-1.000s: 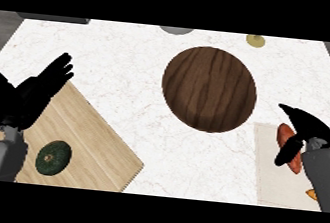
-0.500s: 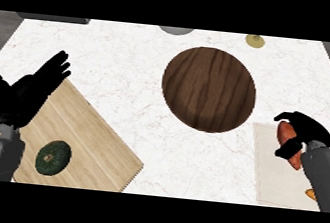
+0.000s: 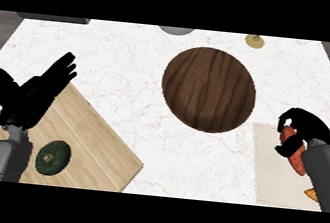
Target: Pick the sweet potato from the placemat and place it in the bowl
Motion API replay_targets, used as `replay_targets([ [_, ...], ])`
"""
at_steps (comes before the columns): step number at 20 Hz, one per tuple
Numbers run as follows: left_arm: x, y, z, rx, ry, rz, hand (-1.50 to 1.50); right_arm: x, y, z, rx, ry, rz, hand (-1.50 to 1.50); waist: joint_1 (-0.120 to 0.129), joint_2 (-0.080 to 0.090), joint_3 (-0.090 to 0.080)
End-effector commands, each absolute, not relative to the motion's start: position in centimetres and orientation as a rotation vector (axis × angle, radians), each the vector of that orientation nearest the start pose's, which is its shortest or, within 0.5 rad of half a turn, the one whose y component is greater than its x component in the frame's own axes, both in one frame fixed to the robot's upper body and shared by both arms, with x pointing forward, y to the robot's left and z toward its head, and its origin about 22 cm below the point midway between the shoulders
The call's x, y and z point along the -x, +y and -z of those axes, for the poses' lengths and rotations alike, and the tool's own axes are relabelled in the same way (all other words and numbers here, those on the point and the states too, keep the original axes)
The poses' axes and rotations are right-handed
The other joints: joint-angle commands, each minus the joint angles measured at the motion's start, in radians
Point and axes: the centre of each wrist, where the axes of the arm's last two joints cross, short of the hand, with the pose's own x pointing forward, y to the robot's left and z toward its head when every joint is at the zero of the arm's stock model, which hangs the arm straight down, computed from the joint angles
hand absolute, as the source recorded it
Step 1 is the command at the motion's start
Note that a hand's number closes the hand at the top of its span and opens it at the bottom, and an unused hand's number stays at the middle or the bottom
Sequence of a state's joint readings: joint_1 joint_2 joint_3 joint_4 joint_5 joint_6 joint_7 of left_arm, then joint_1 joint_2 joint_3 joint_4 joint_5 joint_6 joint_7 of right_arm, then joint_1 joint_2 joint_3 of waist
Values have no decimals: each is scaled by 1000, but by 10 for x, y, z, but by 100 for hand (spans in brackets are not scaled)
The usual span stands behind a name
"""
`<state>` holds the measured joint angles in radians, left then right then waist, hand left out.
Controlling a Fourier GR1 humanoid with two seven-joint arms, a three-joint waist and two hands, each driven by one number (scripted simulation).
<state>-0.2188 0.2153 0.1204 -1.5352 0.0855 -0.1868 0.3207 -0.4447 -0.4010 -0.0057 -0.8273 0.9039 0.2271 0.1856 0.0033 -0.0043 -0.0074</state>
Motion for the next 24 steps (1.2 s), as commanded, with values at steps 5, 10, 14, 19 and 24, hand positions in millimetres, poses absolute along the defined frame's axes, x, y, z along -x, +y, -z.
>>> replay_targets([
  [5,-298,307,-68,-22,-1416,209,0,-339,-306,5,801,-807,-1067,150,-4,4,7],
  [10,-279,291,-63,-51,-1408,192,0,-274,-358,12,802,-865,-1108,150,-11,1,7],
  [14,-288,293,-61,-44,-1428,210,0,-241,-390,3,840,-946,-1088,150,-13,3,7],
  [19,-281,293,-50,-34,-1432,194,0,-224,-376,-46,865,-1060,-1096,150,-18,1,6],
  [24,-279,296,-44,-53,-1416,210,0,-192,-357,-97,888,-1134,-1110,150,-26,-2,5],
])
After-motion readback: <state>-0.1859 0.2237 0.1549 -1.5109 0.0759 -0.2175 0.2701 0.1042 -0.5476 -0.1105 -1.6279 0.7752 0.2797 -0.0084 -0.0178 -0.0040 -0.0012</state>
